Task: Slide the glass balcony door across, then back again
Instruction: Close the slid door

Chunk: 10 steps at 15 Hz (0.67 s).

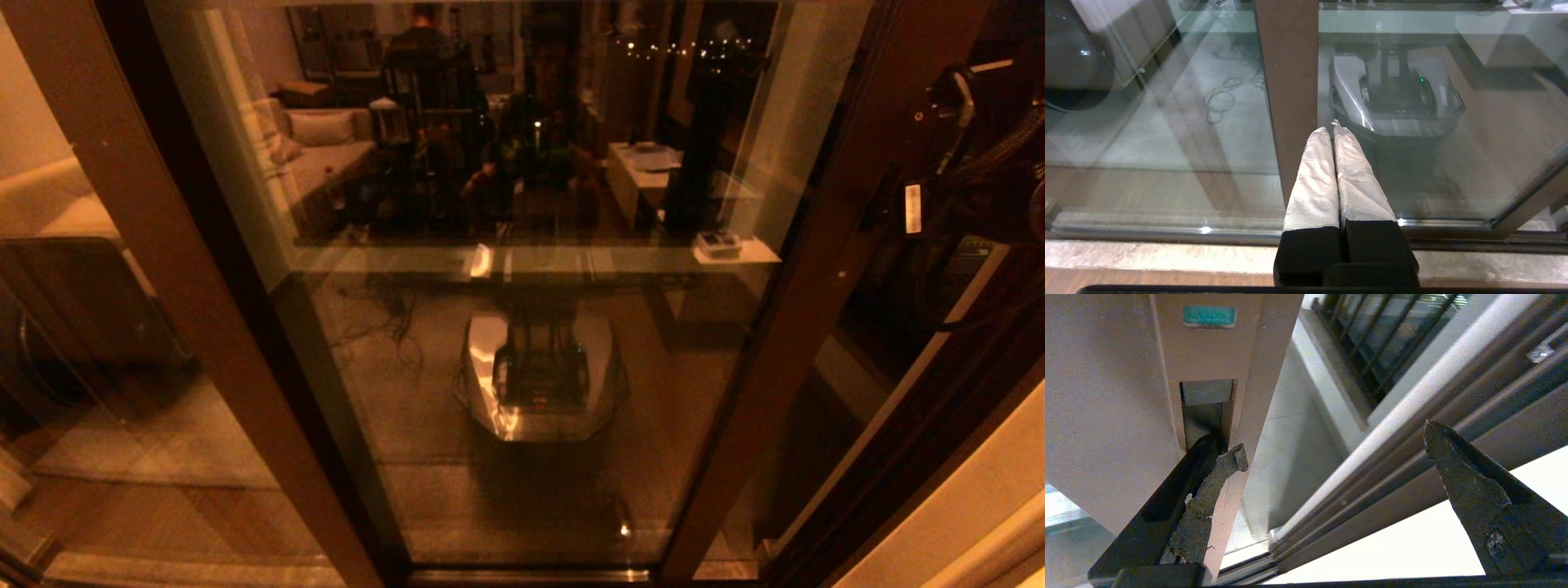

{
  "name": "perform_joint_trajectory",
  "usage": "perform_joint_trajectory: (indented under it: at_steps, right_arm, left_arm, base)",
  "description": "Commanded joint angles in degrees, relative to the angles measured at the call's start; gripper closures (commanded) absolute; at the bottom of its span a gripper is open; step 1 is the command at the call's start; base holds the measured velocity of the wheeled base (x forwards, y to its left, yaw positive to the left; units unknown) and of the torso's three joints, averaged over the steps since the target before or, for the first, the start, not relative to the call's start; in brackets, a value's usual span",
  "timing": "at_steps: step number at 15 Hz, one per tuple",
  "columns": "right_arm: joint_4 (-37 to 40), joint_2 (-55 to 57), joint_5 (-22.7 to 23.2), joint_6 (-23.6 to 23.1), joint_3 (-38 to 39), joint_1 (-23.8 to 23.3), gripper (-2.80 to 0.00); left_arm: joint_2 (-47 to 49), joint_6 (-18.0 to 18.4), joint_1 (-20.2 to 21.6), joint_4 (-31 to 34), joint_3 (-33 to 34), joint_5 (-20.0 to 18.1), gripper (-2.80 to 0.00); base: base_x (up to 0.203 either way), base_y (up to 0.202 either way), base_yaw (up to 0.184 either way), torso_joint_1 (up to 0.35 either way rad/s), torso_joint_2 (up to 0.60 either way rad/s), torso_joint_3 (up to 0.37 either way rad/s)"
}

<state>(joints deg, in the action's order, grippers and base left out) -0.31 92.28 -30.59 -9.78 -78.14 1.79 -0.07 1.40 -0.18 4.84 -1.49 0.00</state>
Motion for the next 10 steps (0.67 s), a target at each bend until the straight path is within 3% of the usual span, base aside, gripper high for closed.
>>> perform_joint_trajectory:
  at_steps: [1,10]
  right_arm:
    - [-1.9,1.4,0.1,-1.0,-0.3,-2.2,-2.8]
    - [-3.5,2.6,0.3,-1.6,0.0,-5.7,-2.8]
  left_arm:
    - [0.0,0.0,0.0,0.0,0.0,0.0,0.0]
    - [0.0,0.0,0.0,0.0,0.0,0.0,0.0]
  base:
    - [0.0,0.0,0.0,0.0,0.0,0.0]
    - [0.0,0.0,0.0,0.0,0.0,0.0]
